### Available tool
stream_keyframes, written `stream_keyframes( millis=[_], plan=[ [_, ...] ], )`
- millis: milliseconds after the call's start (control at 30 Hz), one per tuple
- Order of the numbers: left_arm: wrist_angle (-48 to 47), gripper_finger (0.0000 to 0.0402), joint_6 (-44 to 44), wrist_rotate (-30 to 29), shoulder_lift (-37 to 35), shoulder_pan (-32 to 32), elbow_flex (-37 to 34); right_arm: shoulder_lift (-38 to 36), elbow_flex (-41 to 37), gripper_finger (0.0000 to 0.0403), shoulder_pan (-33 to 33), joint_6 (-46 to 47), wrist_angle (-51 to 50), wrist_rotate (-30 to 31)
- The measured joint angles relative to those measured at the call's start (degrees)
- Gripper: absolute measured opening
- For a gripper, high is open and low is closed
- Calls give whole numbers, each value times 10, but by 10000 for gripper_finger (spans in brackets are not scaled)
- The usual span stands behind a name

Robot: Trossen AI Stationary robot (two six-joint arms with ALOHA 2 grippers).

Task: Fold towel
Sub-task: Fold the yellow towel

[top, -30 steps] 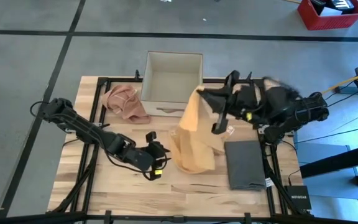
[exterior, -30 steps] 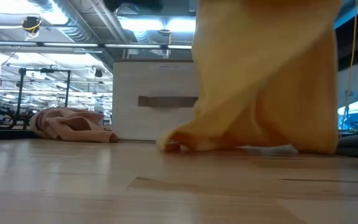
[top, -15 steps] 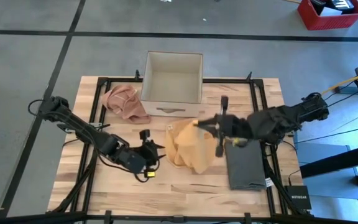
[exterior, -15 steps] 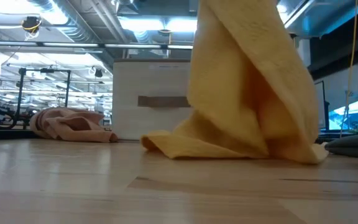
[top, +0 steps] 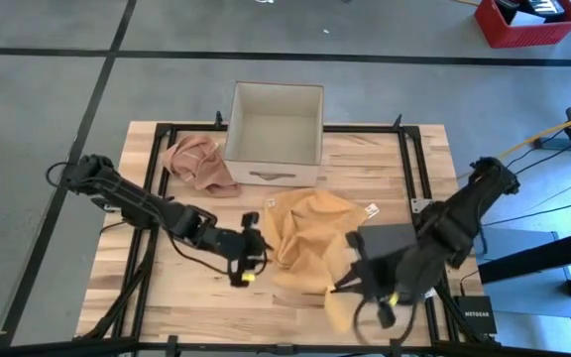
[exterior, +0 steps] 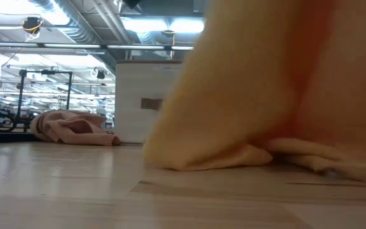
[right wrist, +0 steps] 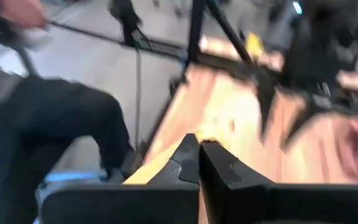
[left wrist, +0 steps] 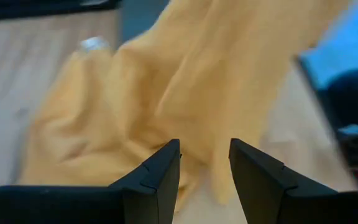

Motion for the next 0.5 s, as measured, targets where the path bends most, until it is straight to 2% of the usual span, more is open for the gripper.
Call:
stream_keyframes(
  millis=[67, 200, 500],
  plan=[
    [9, 131, 5, 26, 14, -4, 0, 21, 0, 1, 15, 42, -26, 25],
    [16, 131, 11, 28, 51, -3, 0, 72, 0, 1, 46, 125, -55, 47],
    [82, 131, 24, 30, 126, 20, 0, 214, 0, 1, 126, 292, -63, 52]
  ],
)
